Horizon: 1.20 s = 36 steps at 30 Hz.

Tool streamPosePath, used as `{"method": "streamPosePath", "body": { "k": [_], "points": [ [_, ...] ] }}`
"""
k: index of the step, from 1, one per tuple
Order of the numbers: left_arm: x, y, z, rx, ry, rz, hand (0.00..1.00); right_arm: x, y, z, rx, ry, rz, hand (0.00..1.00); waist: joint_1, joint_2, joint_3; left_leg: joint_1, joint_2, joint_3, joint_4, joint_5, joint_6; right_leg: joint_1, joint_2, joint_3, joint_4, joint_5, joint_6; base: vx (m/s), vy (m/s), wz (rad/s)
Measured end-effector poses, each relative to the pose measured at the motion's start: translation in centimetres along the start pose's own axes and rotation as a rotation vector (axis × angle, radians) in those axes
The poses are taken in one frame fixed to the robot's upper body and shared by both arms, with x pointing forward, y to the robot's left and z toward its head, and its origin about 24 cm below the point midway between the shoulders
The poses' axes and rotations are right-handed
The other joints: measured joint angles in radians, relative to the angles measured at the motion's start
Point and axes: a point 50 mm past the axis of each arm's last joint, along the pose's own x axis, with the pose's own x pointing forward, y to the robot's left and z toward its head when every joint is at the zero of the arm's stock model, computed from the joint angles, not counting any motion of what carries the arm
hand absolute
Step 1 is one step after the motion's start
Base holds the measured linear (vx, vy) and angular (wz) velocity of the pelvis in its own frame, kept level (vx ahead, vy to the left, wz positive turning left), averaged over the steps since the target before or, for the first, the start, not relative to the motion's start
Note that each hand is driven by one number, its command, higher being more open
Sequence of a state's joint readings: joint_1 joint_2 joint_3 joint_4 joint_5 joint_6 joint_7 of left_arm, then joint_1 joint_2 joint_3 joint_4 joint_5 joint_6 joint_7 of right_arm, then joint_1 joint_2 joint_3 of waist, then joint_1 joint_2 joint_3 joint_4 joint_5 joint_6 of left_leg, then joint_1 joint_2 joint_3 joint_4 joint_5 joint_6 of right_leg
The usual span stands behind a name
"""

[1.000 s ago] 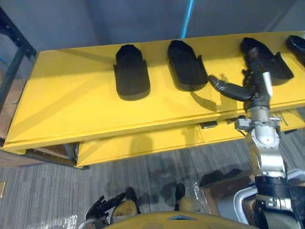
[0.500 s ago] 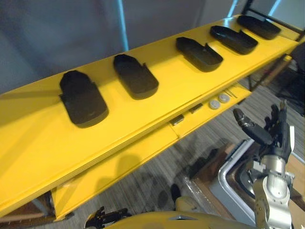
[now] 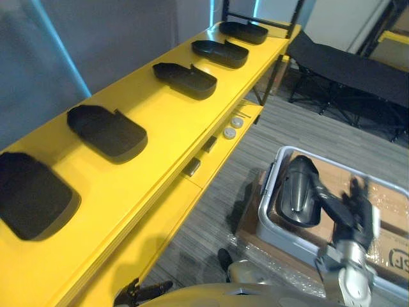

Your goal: Walk over and take three plastic housings, then place them on the shelf

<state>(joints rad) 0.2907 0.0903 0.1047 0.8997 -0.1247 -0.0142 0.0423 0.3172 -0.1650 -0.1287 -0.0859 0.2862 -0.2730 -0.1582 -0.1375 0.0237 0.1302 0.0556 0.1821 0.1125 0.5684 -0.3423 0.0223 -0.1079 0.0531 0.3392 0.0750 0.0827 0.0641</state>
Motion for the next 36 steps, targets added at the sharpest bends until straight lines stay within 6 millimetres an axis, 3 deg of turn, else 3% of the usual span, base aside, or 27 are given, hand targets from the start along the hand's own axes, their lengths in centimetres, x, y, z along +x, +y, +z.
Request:
{"method": "streamPosePath", "body": {
  "k": [1, 3, 5, 7, 10, 11, 12, 13, 14, 16, 18, 20, 22, 23, 24, 25, 26, 27, 28, 29, 30, 31, 32, 33, 34, 35, 36],
  "points": [
    [0.1, -0.4, 0.7, 0.019, -0.035, -0.014, 1.00, 0.8, 0.5, 0.2, 0.004, -0.018, 0.007, 1.00, 0.030, 0.008, -0.002, 0.008, -0.007, -0.042, -0.016, -0.019, -0.010, -0.011, 0.013, 0.007, 0.007, 0.001, 0.002, -0.03, 0.134, -0.28],
    [0.3, -0.1, 2.1, 0.038, -0.092, -0.003, 1.00, 1.8, 1.5, 1.1, 0.031, -0.066, 0.028, 1.00, 0.057, -0.013, 0.004, 0.003, -0.041, -0.057, -0.068, -0.025, -0.018, -0.060, -0.001, 0.010, 0.029, -0.001, 0.003, -0.07, 0.108, -0.04],
    [0.4, 0.3, 2.5, 0.044, -0.099, 0.016, 1.00, 2.2, 2.2, 1.6, 0.046, -0.089, 0.045, 1.00, 0.058, -0.033, 0.019, -0.001, -0.059, -0.058, -0.096, -0.028, -0.023, -0.076, -0.019, 0.007, 0.034, 0.000, 0.004, -0.08, 0.086, 0.13],
    [0.5, 0.3, 2.7, 0.047, -0.097, 0.040, 1.00, 2.0, 2.6, 1.6, 0.053, -0.076, 0.042, 1.00, 0.073, -0.039, 0.029, 0.003, -0.065, -0.069, -0.091, -0.058, -0.060, -0.086, -0.020, -0.003, 0.055, 0.026, 0.041, -0.06, 0.098, -0.11],
    [0.4, 0.3, 2.6, 0.047, -0.093, 0.042, 1.00, 1.2, 3.2, 1.5, 0.109, -0.065, 0.045, 1.00, 0.080, -0.040, 0.049, 0.019, -0.064, -0.056, -0.045, -0.136, -0.062, -0.105, 0.008, -0.026, 0.089, 0.054, 0.046, -0.12, 0.063, -0.73],
    [0.4, 0.4, 2.6, 0.059, -0.097, 0.046, 1.00, 1.0, 3.3, 1.5, 0.130, -0.063, 0.049, 1.00, 0.081, -0.045, 0.056, 0.026, -0.064, -0.044, -0.046, -0.146, -0.059, -0.106, 0.010, -0.052, 0.084, 0.077, 0.030, -0.21, 0.056, -1.11],
    [0.4, 0.6, 3.0, 0.074, -0.112, 0.061, 1.00, 0.5, 3.6, 1.6, 0.181, -0.059, 0.066, 1.00, 0.084, -0.056, 0.066, 0.039, -0.054, -0.009, -0.059, -0.144, -0.052, -0.089, 0.006, -0.103, 0.009, 0.156, -0.054, -0.28, -0.003, -1.26],
    [0.5, 1.1, 3.4, 0.051, -0.123, 0.089, 1.00, 0.2, 3.8, 1.4, 0.210, -0.051, 0.086, 1.00, 0.090, -0.065, 0.075, 0.042, -0.048, 0.048, -0.084, -0.130, -0.039, -0.090, -0.012, -0.210, 0.017, 0.134, -0.096, -0.33, -0.010, -1.26],
    [0.5, 1.2, 3.6, 0.041, -0.121, 0.099, 1.00, 0.2, 3.8, 1.3, 0.210, -0.049, 0.092, 1.00, 0.092, -0.070, 0.076, 0.040, -0.043, 0.074, -0.086, -0.121, -0.037, -0.103, -0.021, -0.274, 0.083, 0.089, -0.097, -0.32, -0.022, -1.09],
    [0.9, 0.8, 4.8, 0.037, -0.116, 0.097, 1.00, 0.4, 3.9, 1.1, 0.209, -0.059, 0.091, 1.00, 0.109, -0.062, 0.077, 0.017, -0.005, 0.109, -0.090, -0.087, -0.036, -0.138, -0.085, -0.415, 0.387, -0.084, -0.123, -0.23, 0.002, -0.60],
    [0.9, 0.8, 5.0, 0.042, -0.115, 0.090, 1.00, 1.6, 5.8, 0.6, 0.186, -0.056, 0.111, 1.00, 0.116, -0.052, 0.076, -0.006, 0.046, 0.113, -0.069, -0.073, -0.047, -0.144, -0.154, -0.455, 0.600, -0.140, -0.184, -0.13, -0.031, -0.28],
    [0.9, 1.0, 4.8, 0.052, -0.103, 0.086, 1.00, 2.4, 8.4, 0.2, 0.166, -0.041, 0.157, 1.00, 0.149, -0.045, 0.074, -0.038, 0.104, 0.122, -0.028, -0.071, -0.051, -0.127, -0.220, -0.439, 0.713, -0.145, -0.197, -0.12, -0.113, -0.49],
    [0.9, 1.4, 5.2, 0.059, -0.116, 0.080, 1.00, 2.2, 10.8, 0.3, 0.137, -0.042, 0.220, 1.00, 0.185, -0.053, 0.070, -0.084, 0.143, 0.114, -0.008, -0.055, -0.081, -0.090, -0.280, -0.383, 0.679, -0.093, -0.187, -0.12, -0.265, -0.38],
    [0.8, 1.9, 5.6, 0.068, -0.137, 0.081, 1.00, 2.1, 11.4, 0.3, 0.112, -0.039, 0.246, 1.00, 0.194, -0.064, 0.067, -0.109, 0.147, 0.098, -0.001, -0.043, -0.106, -0.058, -0.303, -0.342, 0.588, 0.048, -0.189, -0.08, -0.301, -0.14],
    [0.8, 2.1, 5.7, 0.068, -0.145, 0.081, 1.00, 2.0, 11.6, 0.2, 0.103, -0.032, 0.250, 1.00, 0.193, -0.071, 0.065, -0.118, 0.150, 0.092, 0.006, -0.038, -0.122, -0.043, -0.297, -0.324, 0.554, 0.048, -0.162, -0.09, -0.335, -0.13],
    [0.8, 1.9, 5.7, 0.055, -0.147, 0.073, 1.00, 2.1, 11.4, 0.0, 0.083, -0.018, 0.244, 1.00, 0.193, -0.055, 0.067, -0.117, 0.171, 0.078, -0.002, -0.023, -0.147, -0.028, -0.273, -0.332, 0.533, 0.002, -0.133, -0.09, -0.361, -0.32],
    [0.8, 1.3, 5.2, 0.016, -0.137, 0.056, 1.00, 1.9, 10.4, -0.3, 0.065, 0.003, 0.203, 1.00, 0.185, -0.028, 0.074, -0.104, 0.216, 0.078, -0.030, 0.002, -0.181, -0.010, -0.253, -0.346, 0.503, -0.078, -0.021, -0.10, -0.353, -0.42],
    [0.7, 1.4, 5.0, 0.009, -0.134, 0.058, 1.00, 1.9, 9.9, -0.3, 0.065, 0.010, 0.189, 1.00, 0.184, -0.032, 0.074, -0.100, 0.218, 0.084, -0.035, 0.008, -0.193, -0.002, -0.252, -0.363, 0.482, -0.115, 0.025, -0.08, -0.341, -0.59],
    [0.7, 1.6, 4.9, -0.014, -0.136, 0.069, 1.00, 1.9, 8.4, -0.3, 0.082, 0.026, 0.163, 1.00, 0.183, -0.039, 0.072, -0.102, 0.226, 0.098, -0.035, 0.018, -0.202, 0.037, -0.249, -0.409, 0.407, -0.200, 0.100, -0.05, -0.250, -0.55],
    [0.6, 1.5, 4.7, -0.037, -0.138, 0.073, 1.00, 2.1, 7.7, -0.2, 0.082, 0.033, 0.161, 1.00, 0.183, -0.040, 0.072, -0.104, 0.235, 0.100, -0.034, 0.028, -0.194, 0.050, -0.242, -0.428, 0.372, -0.229, 0.103, -0.05, -0.336, -0.73],
    [0.6, 1.2, 4.6, -0.073, -0.136, 0.079, 1.00, 2.3, 6.2, -0.1, 0.068, 0.046, 0.152, 1.00, 0.168, -0.037, 0.075, -0.121, 0.255, 0.095, -0.016, 0.069, -0.146, 0.074, -0.225, -0.476, 0.301, -0.254, 0.099, -0.04, -0.384, -0.51],
    [0.6, 1.0, 4.5, -0.104, -0.134, 0.081, 1.00, 2.3, 5.0, -0.2, 0.046, 0.064, 0.132, 1.00, 0.144, -0.043, 0.081, -0.142, 0.260, 0.096, 0.013, 0.123, -0.064, 0.104, -0.221, -0.507, 0.247, -0.256, 0.095, -0.03, -0.487, -0.36],
    [0.6, 1.4, 4.5, -0.136, -0.137, 0.076, 1.00, 1.7, 3.6, -0.4, 0.029, 0.092, 0.098, 1.00, 0.130, -0.058, 0.096, -0.162, 0.258, 0.108, 0.048, 0.164, -0.017, 0.148, -0.231, -0.527, 0.195, -0.256, 0.085, -0.03, -0.415, -0.14],
    [0.6, 1.2, 4.5, -0.138, -0.137, 0.069, 1.00, 1.3, 2.1, -0.5, 0.012, 0.100, 0.056, 1.00, 0.126, -0.062, 0.099, -0.154, 0.226, 0.118, 0.009, 0.139, -0.075, 0.158, -0.238, -0.529, 0.182, -0.260, 0.078, -0.02, -0.308, -0.29],
    [0.5, 0.5, 4.3, -0.131, -0.141, 0.053, 1.00, 1.2, 0.2, -0.1, -0.012, 0.093, 0.011, 1.00, 0.122, -0.034, 0.099, -0.153, 0.167, 0.128, -0.047, 0.179, -0.082, 0.154, -0.235, -0.527, 0.182, -0.263, 0.073, -0.02, -0.144, -0.34],
    [0.4, 0.1, 4.0, -0.126, -0.137, 0.038, 1.00, 1.3, -0.3, 0.0, -0.028, 0.092, -0.001, 1.00, 0.118, -0.028, 0.099, -0.145, 0.160, 0.149, -0.060, 0.176, -0.069, 0.153, -0.235, -0.526, 0.180, -0.268, 0.067, 0.01, -0.181, -0.31],
    [0.4, 0.0, 4.0, -0.113, -0.148, 0.023, 1.00, 1.4, -0.9, 0.1, -0.036, 0.091, -0.022, 1.00, 0.106, -0.025, 0.100, -0.133, 0.136, 0.131, -0.102, 0.211, -0.079, 0.147, -0.239, -0.522, 0.176, -0.269, 0.064, 0.01, -0.156, -0.12]
  ]
}}
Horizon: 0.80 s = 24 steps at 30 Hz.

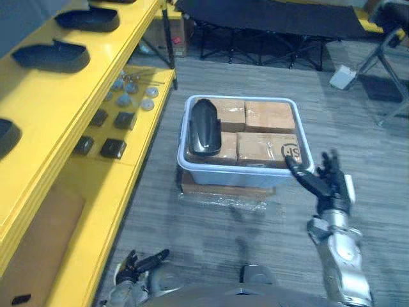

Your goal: Walk over and take three plastic housings, then place them on the shelf

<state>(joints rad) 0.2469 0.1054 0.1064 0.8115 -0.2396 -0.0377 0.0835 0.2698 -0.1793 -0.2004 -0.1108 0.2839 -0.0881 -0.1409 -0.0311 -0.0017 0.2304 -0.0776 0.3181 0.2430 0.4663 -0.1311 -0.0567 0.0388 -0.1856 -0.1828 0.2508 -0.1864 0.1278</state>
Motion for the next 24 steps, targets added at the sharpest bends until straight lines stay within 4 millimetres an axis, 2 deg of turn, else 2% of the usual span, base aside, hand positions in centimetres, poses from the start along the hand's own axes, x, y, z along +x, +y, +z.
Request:
{"method": "streamPosePath", "body": {
  "k": [2, 3, 4, 6, 7, 9, 11, 13, 14, 15, 16, 17, 19, 21, 24],
  "points": [
    [0.0, -0.3, 0.5, 0.016, -0.028, -0.019, 1.00, 0.5, -0.3, 0.1, -0.014, -0.003, -0.003, 1.00, 0.002, 0.009, 0.007, -0.008, -0.042, -0.014, -0.016, -0.026, -0.028, -0.002, -0.012, 0.011, -0.028, 0.018, -0.003, 0.00, -0.053, -0.04],
    [-0.1, -0.4, 0.6, 0.020, -0.034, -0.023, 1.00, 1.3, 0.2, -0.3, -0.011, 0.012, 0.004, 1.00, 0.008, 0.010, 0.008, 0.002, -0.096, -0.023, -0.065, -0.046, -0.016, -0.007, -0.024, 0.007, -0.035, 0.029, 0.002, 0.00, 0.113, 0.08],
    [-0.1, -0.6, 0.6, 0.026, -0.035, -0.033, 1.00, 2.0, 0.6, -0.9, -0.003, 0.044, 0.002, 1.00, 0.013, 0.008, 0.009, 0.033, -0.117, -0.039, -0.139, -0.048, -0.023, -0.013, -0.028, -0.006, -0.027, 0.030, 0.005, 0.00, 0.113, 0.12],
    [-0.1, -0.6, 1.1, 0.042, -0.054, -0.041, 1.00, 3.3, 1.5, -1.3, -0.007, 0.071, -0.008, 1.00, 0.034, -0.003, 0.017, 0.035, -0.150, -0.051, -0.191, -0.031, -0.052, -0.029, -0.048, -0.008, -0.030, 0.042, 0.023, -0.04, 0.093, 0.23],
    [-0.1, -0.4, 1.4, 0.054, -0.066, -0.037, 1.00, 4.5, 2.4, -1.4, -0.007, 0.086, -0.003, 1.00, 0.052, -0.017, 0.035, 0.029, -0.168, -0.060, -0.191, -0.028, -0.052, -0.032, -0.066, -0.010, -0.031, 0.053, 0.033, -0.06, 0.134, 0.18],
    [0.0, -0.1, 1.5, 0.062, -0.070, -0.030, 1.00, 6.4, 3.3, -0.8, -0.017, 0.078, -0.004, 1.00, 0.066, -0.019, 0.055, 0.010, -0.178, -0.070, -0.181, -0.028, -0.050, -0.035, -0.074, -0.027, -0.046, 0.091, 0.030, -0.10, 0.165, 0.19],
    [0.1, -0.6, 2.9, 0.049, -0.120, -0.049, 1.00, 9.9, 3.8, 2.3, -0.048, -0.003, -0.023, 1.00, 0.088, -0.016, 0.102, -0.055, -0.203, -0.104, -0.143, -0.028, -0.027, -0.042, -0.092, -0.073, -0.087, 0.146, 0.033, -0.13, 0.181, 0.38],
    [0.1, -1.0, 3.8, 0.040, -0.162, -0.068, 1.00, 12.1, 4.1, 5.3, -0.065, -0.085, -0.040, 1.00, 0.101, -0.009, 0.140, -0.107, -0.208, -0.118, -0.103, -0.033, -0.016, -0.058, -0.093, -0.090, -0.111, 0.174, 0.028, -0.15, 0.123, 0.25],
    [0.0, -1.5, 5.0, 0.018, -0.219, -0.094, 1.00, 13.9, 4.3, 9.0, -0.071, -0.180, -0.064, 1.00, 0.118, -0.002, 0.180, -0.155, -0.212, -0.131, -0.067, -0.034, -0.008, -0.070, -0.092, -0.098, -0.133, 0.194, 0.029, -0.17, 0.112, 0.19],
    [0.0, -1.7, 5.4, 0.011, -0.238, -0.101, 1.00, 14.6, 4.4, 10.5, -0.072, -0.215, -0.076, 1.00, 0.122, 0.004, 0.196, -0.173, -0.214, -0.139, -0.051, -0.035, -0.005, -0.074, -0.092, -0.107, -0.135, 0.196, 0.029, -0.21, 0.109, 0.30],
    [0.2, -2.3, 6.0, 0.006, -0.258, -0.117, 1.00, 15.8, 4.1, 13.1, -0.089, -0.267, -0.113, 1.00, 0.133, 0.021, 0.213, -0.211, -0.216, -0.158, -0.021, -0.037, -0.002, -0.091, -0.092, -0.125, -0.135, 0.197, 0.032, -0.15, 0.054, 0.28],
    [0.2, -2.5, 6.2, 0.005, -0.264, -0.125, 1.00, 16.2, 3.9, 14.0, -0.094, -0.282, -0.130, 1.00, 0.140, 0.027, 0.216, -0.226, -0.217, -0.163, -0.013, -0.037, -0.001, -0.099, -0.091, -0.131, -0.134, 0.198, 0.032, -0.18, 0.048, 0.30],
    [0.2, -3.4, 6.8, -0.022, -0.280, -0.155, 1.00, 17.4, 3.6, 17.4, -0.116, -0.333, -0.196, 1.00, 0.170, 0.050, 0.229, -0.278, -0.219, -0.184, 0.012, -0.037, -0.001, -0.129, -0.088, -0.143, -0.129, 0.201, 0.038, -0.14, 0.020, 0.17],
    [0.2, -3.8, 7.1, -0.036, -0.293, -0.169, 1.00, 17.9, 3.3, 18.6, -0.140, -0.331, -0.227, 1.00, 0.182, 0.064, 0.238, -0.311, -0.220, -0.200, 0.033, -0.038, 0.001, -0.145, -0.086, -0.155, -0.126, 0.204, 0.042, -0.09, 0.011, 0.15],
    [0.2, -4.6, 7.5, -0.069, -0.299, -0.198, 1.00, 18.7, 2.4, 19.0, -0.163, -0.249, -0.284, 1.00, 0.208, 0.088, 0.251, -0.354, -0.222, -0.214, 0.064, -0.043, 0.007, -0.167, -0.087, -0.164, -0.110, 0.205, 0.044, -0.05, 0.019, 0.10]
  ]
}}
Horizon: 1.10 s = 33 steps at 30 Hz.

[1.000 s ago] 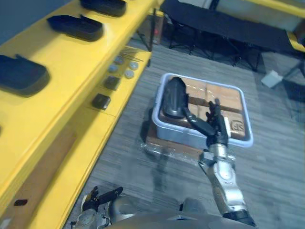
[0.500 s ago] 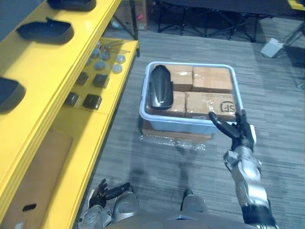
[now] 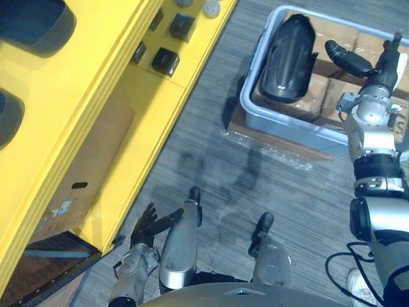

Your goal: Walk over and take three plastic housings, then place them on the shelf

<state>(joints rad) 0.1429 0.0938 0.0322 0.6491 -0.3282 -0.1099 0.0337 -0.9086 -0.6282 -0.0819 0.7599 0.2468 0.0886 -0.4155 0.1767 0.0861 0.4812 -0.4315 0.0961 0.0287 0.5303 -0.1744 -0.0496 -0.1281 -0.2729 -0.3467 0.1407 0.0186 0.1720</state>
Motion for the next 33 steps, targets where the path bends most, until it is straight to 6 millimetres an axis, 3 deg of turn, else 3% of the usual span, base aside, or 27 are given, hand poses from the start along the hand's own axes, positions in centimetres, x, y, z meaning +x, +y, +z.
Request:
{"method": "streamPosePath", "body": {
  "k": [3, 8, 13, 14, 19, 22, 29, 33],
  "points": [
    [0.5, -0.9, 0.4, -0.025, -0.004, -0.026, 1.00, 0.7, -0.9, -0.9, -0.089, 0.087, -0.029, 1.00, 0.035, 0.027, 0.015, -0.034, -0.005, -0.020, 0.021, 0.000, 0.002, -0.020, -0.003, -0.008, 0.007, 0.002, 0.004, -0.03, 0.016, 0.07],
    [0.7, -2.2, 0.3, -0.082, 0.004, -0.068, 1.00, 1.4, -1.3, -0.6, -0.193, 0.143, -0.029, 1.00, 0.065, 0.067, 0.030, -0.082, -0.013, -0.052, 0.043, 0.002, 0.006, -0.059, -0.006, -0.026, 0.030, 0.001, 0.006, -0.03, 0.004, 0.08],
    [1.0, -3.2, 0.5, -0.099, 0.003, -0.119, 1.00, 2.6, -3.2, 1.7, -0.257, 0.130, -0.091, 1.00, 0.113, 0.091, 0.034, -0.126, -0.024, -0.059, 0.042, 0.016, 0.011, -0.107, -0.023, -0.043, 0.063, -0.005, 0.013, -0.06, -0.009, 0.06],
    [1.0, -3.3, 0.5, -0.102, 0.004, -0.123, 1.00, 2.7, -3.5, 1.9, -0.267, 0.130, -0.099, 0.00, 0.116, 0.092, 0.033, -0.133, -0.027, -0.061, 0.042, 0.019, 0.013, -0.116, -0.027, -0.044, 0.071, -0.007, 0.014, -0.03, -0.010, 0.13],
    [1.2, -3.5, 0.3, -0.100, 0.026, -0.138, 1.00, 3.2, -6.2, 1.7, -0.382, 0.178, -0.183, 0.00, 0.135, 0.100, 0.028, -0.162, -0.055, -0.085, 0.051, 0.024, 0.017, -0.141, -0.054, -0.070, 0.116, -0.030, 0.018, -0.03, -0.003, 0.21],
    [1.1, -3.6, 0.1, -0.105, 0.035, -0.139, 1.00, 3.5, -9.0, 2.7, -0.456, 0.232, -0.271, 0.00, 0.151, 0.104, 0.026, -0.189, -0.056, -0.096, 0.062, 0.025, 0.017, -0.157, -0.056, -0.086, 0.125, -0.034, 0.017, -0.04, -0.014, 0.09],
    [1.0, -3.4, -0.7, -0.105, 0.072, -0.127, 1.00, 3.4, -11.7, 3.1, -0.574, 0.311, -0.325, 0.00, 0.151, 0.111, 0.021, -0.186, -0.053, -0.099, 0.061, 0.025, 0.017, -0.151, -0.057, -0.090, 0.140, -0.046, 0.016, 0.00, -0.036, 0.02],
    [1.0, -3.5, -0.8, -0.089, 0.081, -0.134, 1.00, 3.5, -11.8, 3.2, -0.575, 0.333, -0.284, 0.00, 0.150, 0.119, 0.016, -0.173, -0.050, -0.098, 0.058, 0.025, 0.016, -0.148, -0.058, -0.090, 0.155, -0.056, 0.011, 0.00, -0.043, -0.01]
  ]
}}
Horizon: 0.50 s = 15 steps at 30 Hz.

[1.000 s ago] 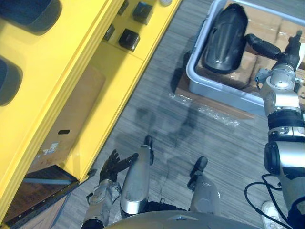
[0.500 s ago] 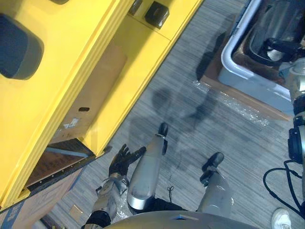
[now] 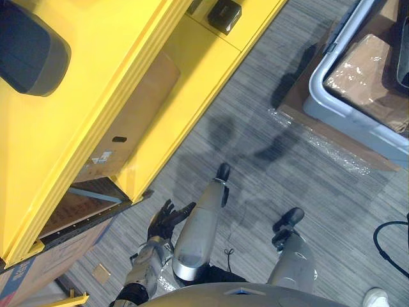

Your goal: Walk over and take three plastic housings, then place them on the shelf

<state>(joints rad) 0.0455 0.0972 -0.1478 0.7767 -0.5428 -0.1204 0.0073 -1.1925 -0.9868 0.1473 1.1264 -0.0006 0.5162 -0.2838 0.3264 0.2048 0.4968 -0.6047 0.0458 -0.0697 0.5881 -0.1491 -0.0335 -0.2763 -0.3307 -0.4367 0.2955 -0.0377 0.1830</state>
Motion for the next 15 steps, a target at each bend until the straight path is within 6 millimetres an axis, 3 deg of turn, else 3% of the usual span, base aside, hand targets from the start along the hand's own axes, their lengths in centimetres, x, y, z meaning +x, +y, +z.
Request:
{"method": "streamPosePath", "body": {
  "k": [5, 9, 15],
  "points": [
    [0.0, -0.2, -0.3, 0.011, 0.024, 0.000, 1.00, 0.0, 0.6, -0.3, -0.057, -0.006, 0.022, 0.00, -0.003, 0.018, -0.013, 0.026, 0.003, 0.003, -0.012, 0.002, -0.003, 0.017, -0.001, 0.001, 0.002, -0.005, 0.000, -0.01, -0.014, -0.01],
    [0.0, -0.2, -0.3, 0.017, 0.026, 0.002, 1.00, 0.0, 1.3, -0.7, -0.088, -0.054, 0.027, 0.00, -0.006, 0.018, -0.013, 0.047, 0.010, 0.004, -0.019, 0.004, -0.007, 0.034, 0.000, 0.000, 0.002, -0.006, -0.001, -0.02, -0.028, -0.01],
    [-0.1, 0.4, 0.0, 0.031, 0.013, 0.016, 1.00, -0.9, 4.0, -0.1, -0.177, -0.195, 0.036, 0.00, -0.043, 0.005, -0.007, 0.084, 0.025, 0.013, -0.025, 0.005, -0.008, 0.065, 0.011, 0.004, -0.003, -0.006, -0.002, -0.02, -0.018, -0.04]
  ]
}}
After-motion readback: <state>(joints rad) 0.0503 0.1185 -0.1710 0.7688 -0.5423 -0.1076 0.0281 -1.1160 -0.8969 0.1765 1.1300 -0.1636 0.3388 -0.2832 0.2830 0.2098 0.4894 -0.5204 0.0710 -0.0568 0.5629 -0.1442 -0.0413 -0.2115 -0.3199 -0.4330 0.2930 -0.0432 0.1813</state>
